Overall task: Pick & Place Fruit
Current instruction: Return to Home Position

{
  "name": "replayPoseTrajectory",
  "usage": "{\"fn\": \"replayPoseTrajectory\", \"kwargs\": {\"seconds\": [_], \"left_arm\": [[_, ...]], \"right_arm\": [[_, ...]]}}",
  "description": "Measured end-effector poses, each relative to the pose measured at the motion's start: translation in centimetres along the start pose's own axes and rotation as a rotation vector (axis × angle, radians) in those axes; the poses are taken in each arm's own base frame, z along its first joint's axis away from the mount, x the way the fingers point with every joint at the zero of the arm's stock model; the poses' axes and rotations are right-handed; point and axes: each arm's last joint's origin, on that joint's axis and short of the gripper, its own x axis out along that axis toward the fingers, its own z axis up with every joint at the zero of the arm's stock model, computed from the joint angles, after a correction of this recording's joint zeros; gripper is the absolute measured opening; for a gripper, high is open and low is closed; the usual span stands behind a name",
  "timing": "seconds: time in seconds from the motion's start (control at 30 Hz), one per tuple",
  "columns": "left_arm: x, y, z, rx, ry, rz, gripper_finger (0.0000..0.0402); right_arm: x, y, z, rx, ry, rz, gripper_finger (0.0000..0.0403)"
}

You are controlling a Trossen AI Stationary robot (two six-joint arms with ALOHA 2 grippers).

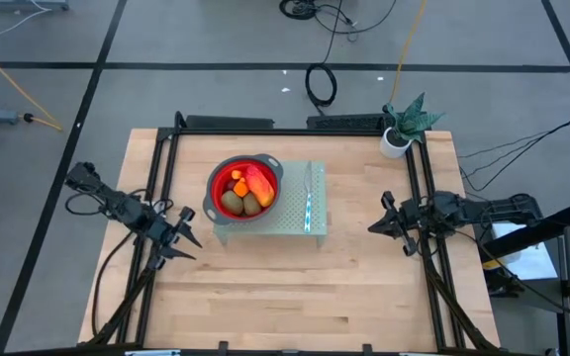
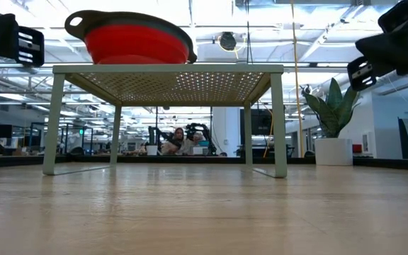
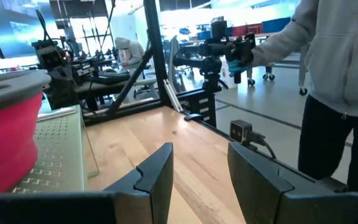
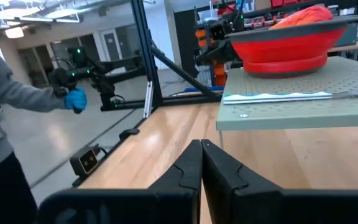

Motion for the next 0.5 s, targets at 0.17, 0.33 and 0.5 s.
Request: {"fn": "replayPoseTrajectory", "kwargs": {"seconds": [0.17, 0.33, 0.5], "left_arm": [[0.00, 0.00, 0.01, -0.049, -0.002, 0.001, 0.0152], [0.01, 0.00, 0.00, -0.106, -0.003, 0.001, 0.0152], [0.01, 0.00, 0.00, -0.100, -0.002, 0.001, 0.0152]], "right_arm": [[0.00, -0.04, -0.17, -0.038, 0.017, -0.006, 0.0000], [0.00, -0.04, -0.17, -0.044, 0.017, -0.006, 0.0000], [0.00, -0.04, -0.18, -0.044, 0.017, -0.006, 0.0000]]}}
